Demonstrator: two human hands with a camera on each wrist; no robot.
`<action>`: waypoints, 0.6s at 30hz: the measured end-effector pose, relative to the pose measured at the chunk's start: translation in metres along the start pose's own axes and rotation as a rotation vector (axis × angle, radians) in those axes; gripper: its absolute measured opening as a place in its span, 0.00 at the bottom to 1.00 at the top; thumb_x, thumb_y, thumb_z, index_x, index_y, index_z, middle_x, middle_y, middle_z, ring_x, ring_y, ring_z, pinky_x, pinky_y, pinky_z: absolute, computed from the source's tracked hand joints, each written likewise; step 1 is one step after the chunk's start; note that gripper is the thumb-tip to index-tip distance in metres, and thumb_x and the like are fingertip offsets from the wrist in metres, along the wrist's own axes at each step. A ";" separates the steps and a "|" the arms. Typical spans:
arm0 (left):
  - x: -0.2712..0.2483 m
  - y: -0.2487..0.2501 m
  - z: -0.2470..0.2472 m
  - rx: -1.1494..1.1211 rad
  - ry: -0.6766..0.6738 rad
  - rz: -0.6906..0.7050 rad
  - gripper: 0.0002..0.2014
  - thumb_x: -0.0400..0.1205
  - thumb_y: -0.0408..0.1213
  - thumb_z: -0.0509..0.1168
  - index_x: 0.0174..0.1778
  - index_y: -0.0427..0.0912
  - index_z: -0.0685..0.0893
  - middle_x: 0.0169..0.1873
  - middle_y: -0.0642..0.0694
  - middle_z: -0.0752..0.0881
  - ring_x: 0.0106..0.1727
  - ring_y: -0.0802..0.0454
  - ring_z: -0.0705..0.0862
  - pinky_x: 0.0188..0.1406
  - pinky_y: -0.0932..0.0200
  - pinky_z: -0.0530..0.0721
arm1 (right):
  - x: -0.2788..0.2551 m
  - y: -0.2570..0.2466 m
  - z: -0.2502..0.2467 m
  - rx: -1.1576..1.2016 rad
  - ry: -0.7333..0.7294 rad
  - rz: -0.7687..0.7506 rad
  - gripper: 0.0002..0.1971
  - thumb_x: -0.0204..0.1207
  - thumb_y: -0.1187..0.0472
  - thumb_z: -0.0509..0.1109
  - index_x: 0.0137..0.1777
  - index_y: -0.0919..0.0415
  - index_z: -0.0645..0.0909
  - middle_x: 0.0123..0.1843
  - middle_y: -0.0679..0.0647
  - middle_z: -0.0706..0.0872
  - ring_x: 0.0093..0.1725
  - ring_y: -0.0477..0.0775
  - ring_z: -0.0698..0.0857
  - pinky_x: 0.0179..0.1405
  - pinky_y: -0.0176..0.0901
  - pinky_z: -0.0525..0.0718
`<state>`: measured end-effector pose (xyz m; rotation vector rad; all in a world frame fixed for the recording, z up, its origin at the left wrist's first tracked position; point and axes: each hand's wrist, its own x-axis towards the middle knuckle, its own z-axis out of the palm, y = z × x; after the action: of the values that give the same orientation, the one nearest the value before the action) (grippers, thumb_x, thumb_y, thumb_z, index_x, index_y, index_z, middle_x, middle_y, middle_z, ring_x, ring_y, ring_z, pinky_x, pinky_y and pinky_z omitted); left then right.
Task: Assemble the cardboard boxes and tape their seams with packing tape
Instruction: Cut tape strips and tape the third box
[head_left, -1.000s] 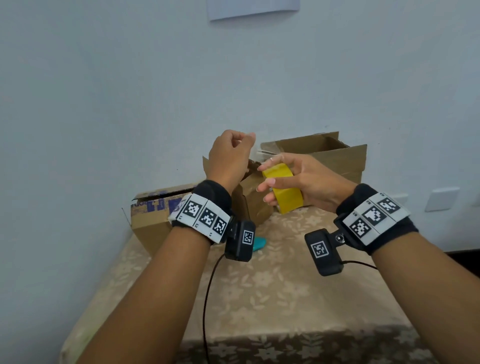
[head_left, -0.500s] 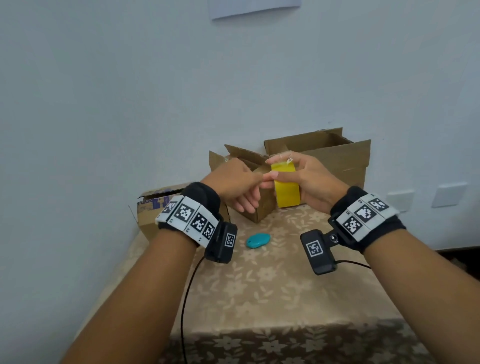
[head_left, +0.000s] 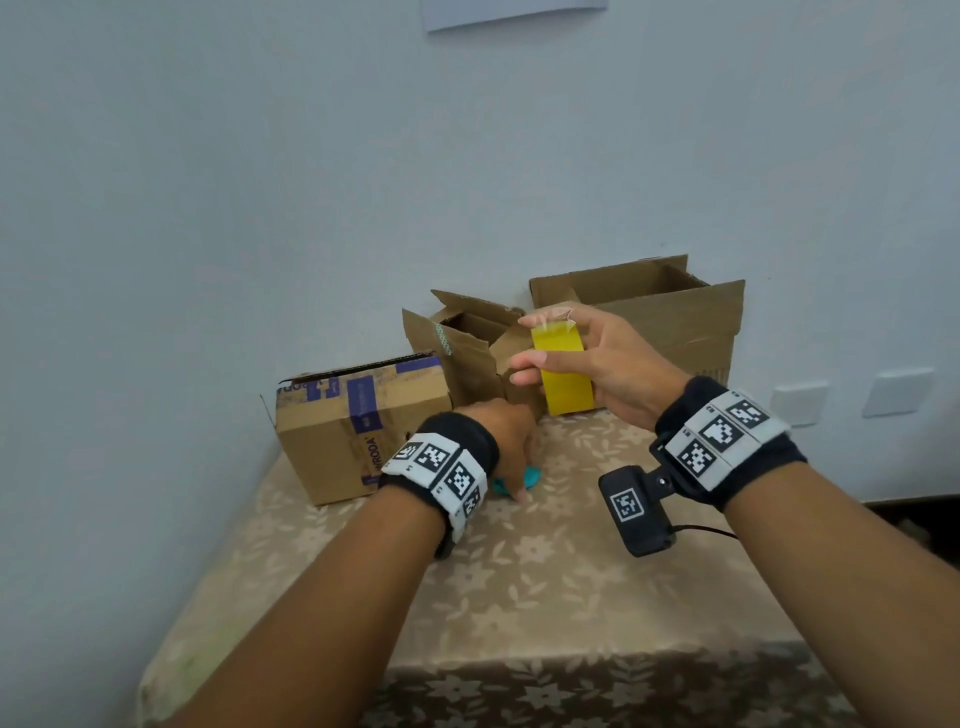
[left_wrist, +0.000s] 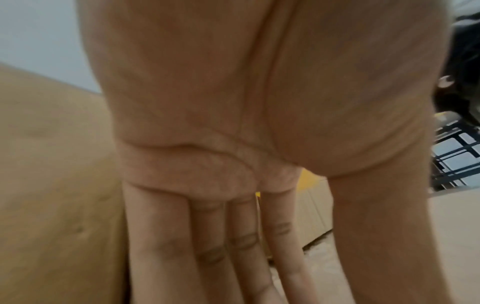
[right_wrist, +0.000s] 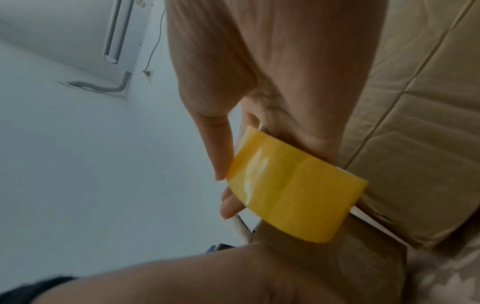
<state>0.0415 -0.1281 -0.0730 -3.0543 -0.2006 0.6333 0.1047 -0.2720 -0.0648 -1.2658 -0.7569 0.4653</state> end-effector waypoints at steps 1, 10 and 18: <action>0.001 -0.001 0.000 0.003 0.000 -0.008 0.26 0.74 0.47 0.83 0.66 0.43 0.86 0.60 0.46 0.87 0.58 0.44 0.87 0.61 0.46 0.90 | 0.000 0.000 0.000 -0.008 -0.012 -0.004 0.22 0.80 0.74 0.73 0.74 0.66 0.79 0.56 0.73 0.92 0.49 0.61 0.95 0.46 0.45 0.92; -0.013 -0.007 -0.016 -0.353 0.143 -0.024 0.13 0.91 0.37 0.57 0.56 0.33 0.84 0.43 0.39 0.92 0.40 0.38 0.91 0.50 0.43 0.93 | 0.002 -0.002 -0.007 -0.013 -0.001 -0.056 0.22 0.80 0.75 0.72 0.74 0.68 0.77 0.56 0.75 0.91 0.46 0.61 0.95 0.50 0.50 0.93; -0.041 -0.024 -0.048 -0.652 0.374 0.085 0.11 0.94 0.38 0.51 0.65 0.38 0.75 0.41 0.44 0.81 0.34 0.51 0.80 0.27 0.61 0.79 | 0.002 -0.005 -0.011 -0.014 0.038 -0.093 0.24 0.79 0.69 0.75 0.75 0.64 0.78 0.56 0.71 0.92 0.46 0.61 0.94 0.56 0.57 0.92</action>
<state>0.0201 -0.1090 -0.0117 -3.7373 -0.3232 -0.0396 0.1136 -0.2799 -0.0605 -1.2430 -0.7849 0.3604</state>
